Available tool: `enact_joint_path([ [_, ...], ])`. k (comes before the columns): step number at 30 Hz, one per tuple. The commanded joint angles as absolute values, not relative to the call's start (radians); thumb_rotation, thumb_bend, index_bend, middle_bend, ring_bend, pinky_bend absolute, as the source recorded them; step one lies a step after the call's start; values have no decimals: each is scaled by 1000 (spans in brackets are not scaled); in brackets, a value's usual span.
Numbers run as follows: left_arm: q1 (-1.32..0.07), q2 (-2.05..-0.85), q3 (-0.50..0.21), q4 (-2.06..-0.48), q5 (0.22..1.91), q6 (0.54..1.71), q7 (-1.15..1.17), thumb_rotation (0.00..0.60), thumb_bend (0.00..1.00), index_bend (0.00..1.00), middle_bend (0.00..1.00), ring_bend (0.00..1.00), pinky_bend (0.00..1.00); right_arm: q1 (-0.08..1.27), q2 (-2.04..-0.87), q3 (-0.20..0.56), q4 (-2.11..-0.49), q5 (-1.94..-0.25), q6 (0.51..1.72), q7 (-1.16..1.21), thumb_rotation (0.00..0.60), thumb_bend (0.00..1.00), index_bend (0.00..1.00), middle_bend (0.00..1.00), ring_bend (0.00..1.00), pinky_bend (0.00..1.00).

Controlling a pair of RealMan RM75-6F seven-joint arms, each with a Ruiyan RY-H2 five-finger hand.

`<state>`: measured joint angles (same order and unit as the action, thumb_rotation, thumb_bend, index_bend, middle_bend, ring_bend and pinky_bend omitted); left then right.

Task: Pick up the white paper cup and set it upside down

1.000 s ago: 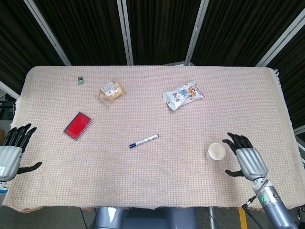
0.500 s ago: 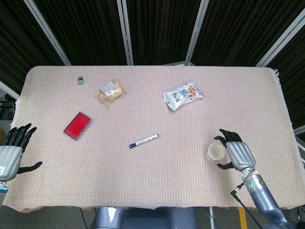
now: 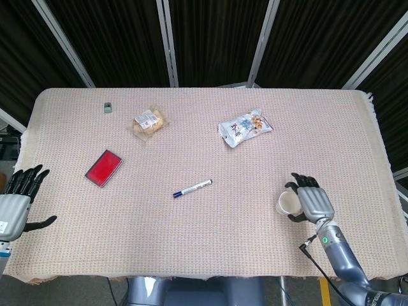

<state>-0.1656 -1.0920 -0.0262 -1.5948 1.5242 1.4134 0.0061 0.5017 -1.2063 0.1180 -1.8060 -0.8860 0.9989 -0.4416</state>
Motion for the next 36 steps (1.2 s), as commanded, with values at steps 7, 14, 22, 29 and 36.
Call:
enact_joint_path([
  [7, -166, -1092, -26, -1596, 1523, 1413, 7, 600, 35, 0, 0, 0, 0, 520, -1218, 108, -1791, -855, 999, -451, 600, 127, 296, 0, 0, 0],
  [14, -166, -1092, -26, -1596, 1523, 1414, 7, 600, 34, 0, 0, 0, 0, 524, -1225, 101, -1787, -851, 1013, -449, 600, 176, 410, 0, 0, 0],
  [22, -166, -1092, -26, -1596, 1523, 1414, 9, 600, 34, 0, 0, 0, 0, 529, -1222, 122, -1805, -861, 1023, -408, 600, 178, 421, 0, 0, 0],
  [29, -166, -1093, -26, -1596, 1521, 1414, 9, 600, 35, 0, 0, 0, 0, 574, -1242, 207, -1762, -792, 1004, -340, 600, 179, 421, 0, 0, 0],
  [36, -168, -1093, -28, -1598, 1518, 1410, 11, 600, 35, 0, 0, 0, 0, 624, -1289, 275, -1683, -708, 972, -285, 600, 178, 422, 0, 0, 0],
])
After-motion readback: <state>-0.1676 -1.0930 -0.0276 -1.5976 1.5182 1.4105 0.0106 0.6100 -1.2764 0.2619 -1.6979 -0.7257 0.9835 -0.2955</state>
